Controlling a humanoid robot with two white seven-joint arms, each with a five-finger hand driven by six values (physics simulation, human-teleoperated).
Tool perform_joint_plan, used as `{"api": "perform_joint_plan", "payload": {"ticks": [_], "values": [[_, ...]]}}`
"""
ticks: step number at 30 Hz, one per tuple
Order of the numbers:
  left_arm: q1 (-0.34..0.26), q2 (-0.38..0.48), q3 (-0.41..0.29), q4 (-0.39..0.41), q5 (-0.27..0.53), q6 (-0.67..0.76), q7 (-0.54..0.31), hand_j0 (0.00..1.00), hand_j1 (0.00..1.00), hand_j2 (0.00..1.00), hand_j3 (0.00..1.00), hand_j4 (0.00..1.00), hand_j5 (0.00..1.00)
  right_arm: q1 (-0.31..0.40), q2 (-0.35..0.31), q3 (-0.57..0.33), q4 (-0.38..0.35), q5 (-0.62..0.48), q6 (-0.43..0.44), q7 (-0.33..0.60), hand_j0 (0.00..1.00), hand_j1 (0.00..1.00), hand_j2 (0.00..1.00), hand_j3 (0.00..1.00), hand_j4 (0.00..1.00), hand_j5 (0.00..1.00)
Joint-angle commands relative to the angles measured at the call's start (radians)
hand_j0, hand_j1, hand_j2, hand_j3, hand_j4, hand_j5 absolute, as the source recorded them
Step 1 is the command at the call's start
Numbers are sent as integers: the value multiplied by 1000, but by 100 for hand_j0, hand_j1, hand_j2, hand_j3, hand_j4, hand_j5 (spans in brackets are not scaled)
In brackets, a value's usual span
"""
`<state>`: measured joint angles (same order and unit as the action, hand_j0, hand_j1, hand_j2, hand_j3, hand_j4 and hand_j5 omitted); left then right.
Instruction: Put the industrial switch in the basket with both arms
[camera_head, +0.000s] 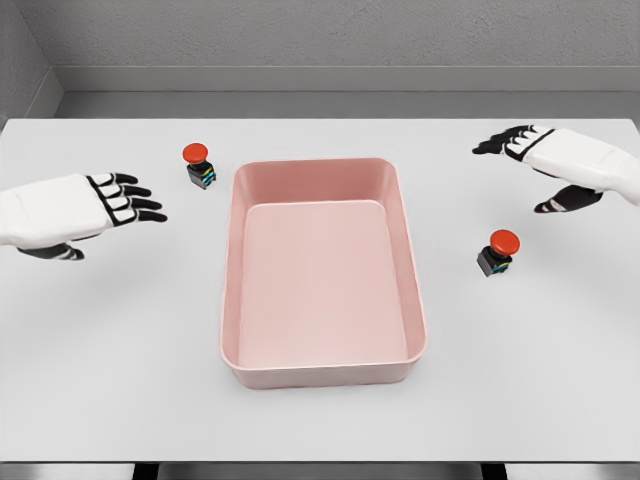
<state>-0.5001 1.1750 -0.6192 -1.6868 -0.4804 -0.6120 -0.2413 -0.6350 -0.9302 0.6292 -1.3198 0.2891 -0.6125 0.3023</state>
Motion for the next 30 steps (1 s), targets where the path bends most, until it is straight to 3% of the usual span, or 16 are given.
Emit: {"api": "perform_joint_plan", "payload": {"ticks": [1,7,11,16,25,27,30], "values": [[0,6,1,-2,6,1,-1,100,100,100,100,100,100,0,-6,1,-1,-8,2,-12,100,100,100,100,100,100],[6,5,1,6,117,1,5,100,100,100,100,100,100,17,-90,15,-27,-8,2,-25,100,100,100,100,100,100],[11,5,0,9,154,1,5,100,100,100,100,100,100,34,-102,35,-25,-8,2,-35,100,100,100,100,100,100],[11,-2,-37,22,278,1,5,100,100,100,100,100,100,37,-98,41,-29,-8,2,-34,100,100,100,100,100,100],[-2,-11,-36,42,229,1,4,100,100,100,100,100,100,89,-102,41,-76,-8,2,-32,100,100,100,100,100,100],[-8,-32,-34,67,227,1,4,100,100,100,100,100,100,100,-102,41,-82,-8,2,-29,100,100,100,100,100,100],[-54,-143,-36,153,180,1,4,100,100,100,100,100,100,112,-99,41,-82,-8,2,-26,100,100,100,100,100,100]]}}
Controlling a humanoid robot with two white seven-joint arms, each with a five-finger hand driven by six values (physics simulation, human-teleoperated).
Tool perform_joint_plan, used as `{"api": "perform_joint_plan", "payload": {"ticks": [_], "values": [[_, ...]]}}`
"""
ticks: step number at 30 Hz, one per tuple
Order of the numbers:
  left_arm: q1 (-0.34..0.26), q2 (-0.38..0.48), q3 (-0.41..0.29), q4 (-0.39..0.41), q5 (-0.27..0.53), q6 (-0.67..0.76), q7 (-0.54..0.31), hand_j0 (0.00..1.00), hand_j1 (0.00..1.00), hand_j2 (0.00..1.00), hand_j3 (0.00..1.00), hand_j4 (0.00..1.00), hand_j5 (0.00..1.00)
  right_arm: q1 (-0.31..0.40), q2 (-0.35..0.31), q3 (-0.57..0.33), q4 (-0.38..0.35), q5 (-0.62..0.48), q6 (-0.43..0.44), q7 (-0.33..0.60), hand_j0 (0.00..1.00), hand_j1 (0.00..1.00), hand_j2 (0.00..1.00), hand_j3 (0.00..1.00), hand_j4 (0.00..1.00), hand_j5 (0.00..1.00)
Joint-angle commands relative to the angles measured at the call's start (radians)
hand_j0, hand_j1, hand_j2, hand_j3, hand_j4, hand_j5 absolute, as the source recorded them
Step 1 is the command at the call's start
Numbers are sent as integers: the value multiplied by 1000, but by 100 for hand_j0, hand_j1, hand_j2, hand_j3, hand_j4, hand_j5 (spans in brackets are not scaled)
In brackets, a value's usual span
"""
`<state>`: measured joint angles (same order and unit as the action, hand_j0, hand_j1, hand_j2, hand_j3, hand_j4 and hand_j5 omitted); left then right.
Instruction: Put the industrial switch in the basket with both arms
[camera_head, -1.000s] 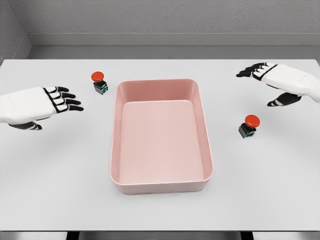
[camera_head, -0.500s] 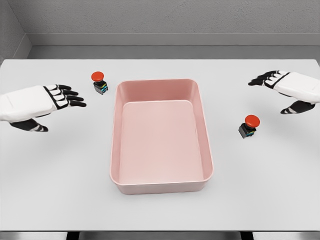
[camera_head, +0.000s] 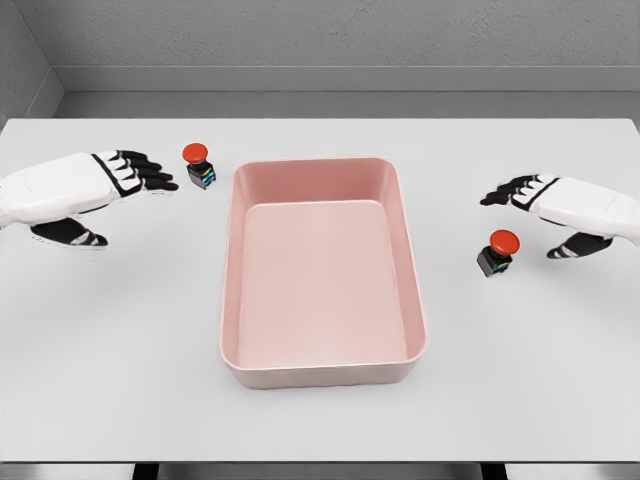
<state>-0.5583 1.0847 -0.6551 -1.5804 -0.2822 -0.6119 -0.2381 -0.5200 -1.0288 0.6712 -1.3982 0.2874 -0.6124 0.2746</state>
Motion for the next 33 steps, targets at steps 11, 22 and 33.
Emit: {"api": "perform_joint_plan", "payload": {"ticks": [11,22,33], "values": [[-173,-315,-74,316,-167,1,0,100,100,100,100,100,100,14,36,1,-5,-5,1,17,100,100,100,100,100,100],[-296,-536,-130,639,-199,1,2,100,100,100,100,100,100,9,59,7,-28,2,1,69,100,100,100,100,100,100],[-339,-562,-130,746,-210,1,3,100,100,100,100,100,100,9,90,8,-19,45,1,80,94,94,94,94,94,94]]}}
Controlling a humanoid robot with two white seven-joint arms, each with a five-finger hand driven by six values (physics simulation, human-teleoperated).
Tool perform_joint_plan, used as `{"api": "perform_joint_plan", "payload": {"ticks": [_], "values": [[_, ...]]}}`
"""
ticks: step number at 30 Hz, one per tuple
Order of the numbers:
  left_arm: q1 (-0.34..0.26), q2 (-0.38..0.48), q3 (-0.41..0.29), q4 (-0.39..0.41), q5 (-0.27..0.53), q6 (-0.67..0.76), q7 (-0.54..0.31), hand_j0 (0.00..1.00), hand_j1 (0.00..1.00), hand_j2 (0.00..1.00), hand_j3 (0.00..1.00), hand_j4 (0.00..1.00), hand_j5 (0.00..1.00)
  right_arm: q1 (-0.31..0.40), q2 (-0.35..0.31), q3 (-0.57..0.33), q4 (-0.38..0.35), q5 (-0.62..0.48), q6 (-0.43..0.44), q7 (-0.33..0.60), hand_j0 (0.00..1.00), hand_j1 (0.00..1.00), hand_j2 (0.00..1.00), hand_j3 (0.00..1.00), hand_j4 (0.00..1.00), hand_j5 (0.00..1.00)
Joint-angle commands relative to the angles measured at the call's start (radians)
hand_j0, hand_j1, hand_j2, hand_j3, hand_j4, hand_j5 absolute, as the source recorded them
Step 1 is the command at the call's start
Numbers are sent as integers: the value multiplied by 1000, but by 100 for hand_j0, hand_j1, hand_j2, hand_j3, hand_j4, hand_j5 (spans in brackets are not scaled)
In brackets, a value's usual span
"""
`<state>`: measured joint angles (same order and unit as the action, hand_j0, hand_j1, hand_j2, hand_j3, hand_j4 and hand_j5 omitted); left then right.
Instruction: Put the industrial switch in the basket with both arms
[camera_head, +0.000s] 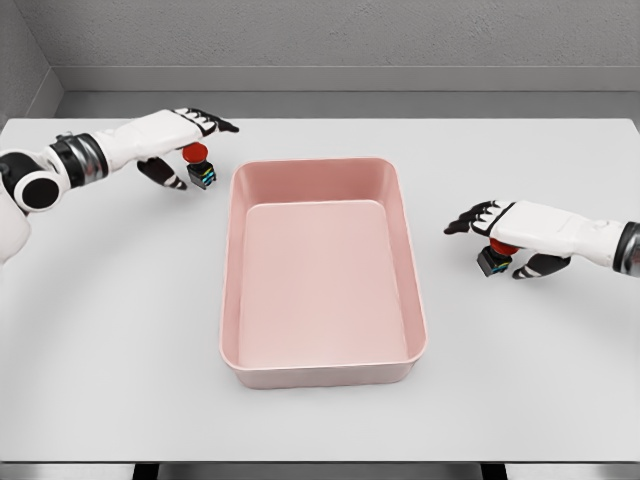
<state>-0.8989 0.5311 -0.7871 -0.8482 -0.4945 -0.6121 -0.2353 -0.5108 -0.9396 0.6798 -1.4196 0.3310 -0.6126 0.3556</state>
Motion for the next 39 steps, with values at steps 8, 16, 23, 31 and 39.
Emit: {"api": "perform_joint_plan", "payload": {"ticks": [8,16,23,31,39], "values": [[-2,-62,2,51,-45,48,1,100,100,100,100,100,100,5,1,-3,5,3,2,0,83,83,83,83,83,83],[-8,-62,2,61,-44,51,1,100,100,100,100,100,100,5,-1,-5,5,3,2,6,66,66,66,66,66,66],[-15,-65,2,97,-45,80,4,100,100,100,100,100,100,5,-2,-5,7,3,2,29,53,53,53,53,53,53],[-15,-82,0,115,-56,92,22,100,100,100,100,100,100,-6,-7,-14,4,3,2,45,48,48,48,48,48,48],[-15,-74,0,115,-53,87,33,72,72,72,72,72,72,-49,-10,-16,1,0,2,43,48,48,48,48,48,48]]}}
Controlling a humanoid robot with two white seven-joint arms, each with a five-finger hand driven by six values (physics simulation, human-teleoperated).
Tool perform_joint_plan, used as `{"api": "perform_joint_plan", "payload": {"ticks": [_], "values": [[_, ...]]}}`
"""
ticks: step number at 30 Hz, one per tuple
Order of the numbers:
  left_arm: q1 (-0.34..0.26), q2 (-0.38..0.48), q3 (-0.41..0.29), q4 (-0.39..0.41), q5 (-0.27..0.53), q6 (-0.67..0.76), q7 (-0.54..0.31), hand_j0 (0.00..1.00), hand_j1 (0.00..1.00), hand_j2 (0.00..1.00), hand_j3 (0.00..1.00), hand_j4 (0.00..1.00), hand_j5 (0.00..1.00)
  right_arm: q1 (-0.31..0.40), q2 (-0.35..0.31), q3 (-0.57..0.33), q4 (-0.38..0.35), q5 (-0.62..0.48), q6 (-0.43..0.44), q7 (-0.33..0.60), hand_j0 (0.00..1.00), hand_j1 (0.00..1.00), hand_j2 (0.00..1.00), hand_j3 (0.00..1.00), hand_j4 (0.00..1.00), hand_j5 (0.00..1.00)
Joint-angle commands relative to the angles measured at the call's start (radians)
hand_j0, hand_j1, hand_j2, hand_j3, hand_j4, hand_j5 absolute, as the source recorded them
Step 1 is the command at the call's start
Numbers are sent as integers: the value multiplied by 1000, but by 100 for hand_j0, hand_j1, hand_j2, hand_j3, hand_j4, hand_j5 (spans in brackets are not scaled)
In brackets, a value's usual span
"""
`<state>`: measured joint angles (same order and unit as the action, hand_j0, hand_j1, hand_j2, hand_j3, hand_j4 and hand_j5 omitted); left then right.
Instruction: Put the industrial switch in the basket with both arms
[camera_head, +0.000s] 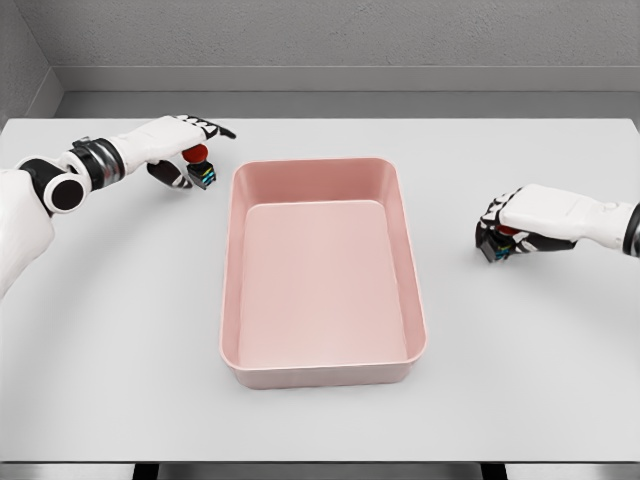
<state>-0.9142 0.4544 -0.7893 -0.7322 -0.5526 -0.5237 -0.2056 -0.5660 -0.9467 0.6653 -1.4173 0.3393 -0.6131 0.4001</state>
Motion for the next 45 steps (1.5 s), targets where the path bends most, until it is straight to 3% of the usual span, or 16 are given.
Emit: {"api": "perform_joint_plan", "payload": {"ticks": [1,2,3,4,8,16,30,42,45], "values": [[2,3,2,0,6,-1,9,72,72,72,72,72,72,0,-3,-1,-2,-8,2,-1,47,47,47,47,47,47],[2,3,2,0,5,1,8,70,70,70,70,70,70,-2,-3,-1,-3,-8,2,-1,47,47,47,47,47,47],[2,3,2,0,5,1,9,60,60,60,60,60,60,-9,-3,-1,-3,-8,2,-1,46,46,46,46,46,46],[0,3,-10,-1,6,-1,9,56,56,56,56,56,56,-11,-3,-1,-6,-8,2,-1,46,46,46,46,46,46],[0,7,-19,0,5,-4,26,49,49,49,49,49,49,-34,-3,-1,-11,-8,2,-1,46,46,46,46,46,46],[0,12,-16,-27,8,-33,26,42,42,42,42,42,42,-60,-3,0,-61,-8,2,0,46,46,46,46,46,46],[-17,61,-13,-130,22,-44,25,42,42,42,42,42,42,-106,0,-4,-178,-8,2,13,46,46,46,46,46,46],[-5,187,2,-380,77,-42,23,42,42,42,42,42,42,-166,0,-4,-238,-16,2,8,46,46,46,46,46,46],[5,234,1,-473,112,-41,21,42,42,42,42,42,42,-178,5,-1,-241,-16,2,6,46,46,46,46,46,46]]}}
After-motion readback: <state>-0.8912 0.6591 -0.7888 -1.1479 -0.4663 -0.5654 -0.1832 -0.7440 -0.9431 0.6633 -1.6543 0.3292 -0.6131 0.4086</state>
